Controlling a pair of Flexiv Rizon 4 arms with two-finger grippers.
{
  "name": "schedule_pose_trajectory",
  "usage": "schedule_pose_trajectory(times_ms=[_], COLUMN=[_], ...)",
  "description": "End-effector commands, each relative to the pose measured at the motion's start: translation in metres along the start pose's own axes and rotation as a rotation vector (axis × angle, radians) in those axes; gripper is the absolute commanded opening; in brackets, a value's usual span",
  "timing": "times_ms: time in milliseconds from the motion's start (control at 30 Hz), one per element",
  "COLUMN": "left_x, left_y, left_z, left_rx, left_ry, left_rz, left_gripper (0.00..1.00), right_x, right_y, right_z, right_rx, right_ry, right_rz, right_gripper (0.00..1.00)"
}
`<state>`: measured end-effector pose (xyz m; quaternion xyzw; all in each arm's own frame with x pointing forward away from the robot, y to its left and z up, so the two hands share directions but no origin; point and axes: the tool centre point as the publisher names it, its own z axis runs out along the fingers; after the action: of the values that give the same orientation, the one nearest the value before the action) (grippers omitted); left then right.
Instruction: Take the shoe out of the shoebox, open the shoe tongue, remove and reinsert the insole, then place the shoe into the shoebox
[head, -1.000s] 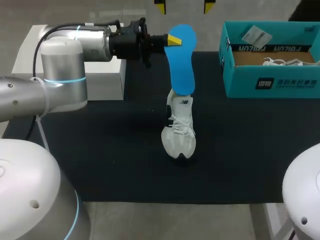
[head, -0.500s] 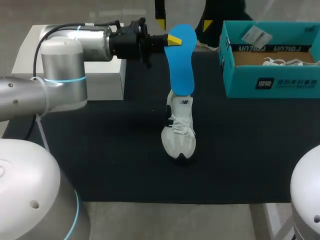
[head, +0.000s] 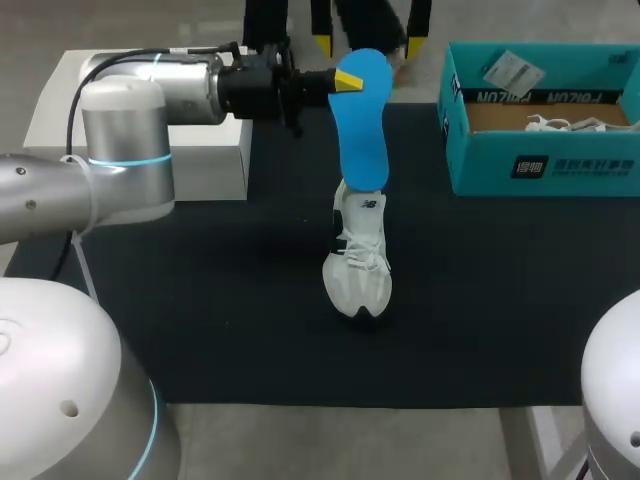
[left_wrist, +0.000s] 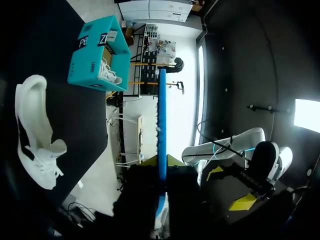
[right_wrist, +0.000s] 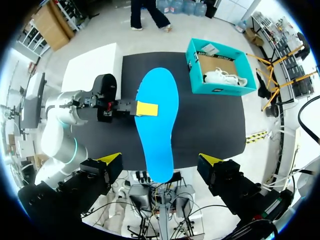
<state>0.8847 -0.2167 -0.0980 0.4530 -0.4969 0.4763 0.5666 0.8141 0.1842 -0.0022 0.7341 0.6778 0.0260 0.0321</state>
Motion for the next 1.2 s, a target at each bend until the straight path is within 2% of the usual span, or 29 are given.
schedule_pose_trajectory(times_ms=[33,700,933,1100,1200], left_x=[0.000,0.000,0.000,0.000,0.000], left_y=[0.001,0.001,0.001,0.001,0.001], left_z=[0.000,0.000,0.000,0.000,0.000], left_rx=[0.003,0.003,0.003,0.003,0.003], left_ry=[0.000,0.000,0.000,0.000,0.000], left_rz=[0.000,0.000,0.000,0.000,0.000], left_gripper=[0.00,0.00,0.00,0.00,0.00], right_x=[0.000,0.000,-0.026,-0.046,-0.057], right_y=[0.001,0.001,0.006,0.012,0.017], right_z=[0.000,0.000,-0.004,-0.008,-0.008], right_rx=[0.001,0.001,-0.024,-0.071,-0.132], right_ry=[0.001,0.001,0.263,0.509,0.621], right_rz=[0.000,0.000,0.159,0.248,0.272], right_gripper=[1.00,1.00,1.00,1.00,1.00])
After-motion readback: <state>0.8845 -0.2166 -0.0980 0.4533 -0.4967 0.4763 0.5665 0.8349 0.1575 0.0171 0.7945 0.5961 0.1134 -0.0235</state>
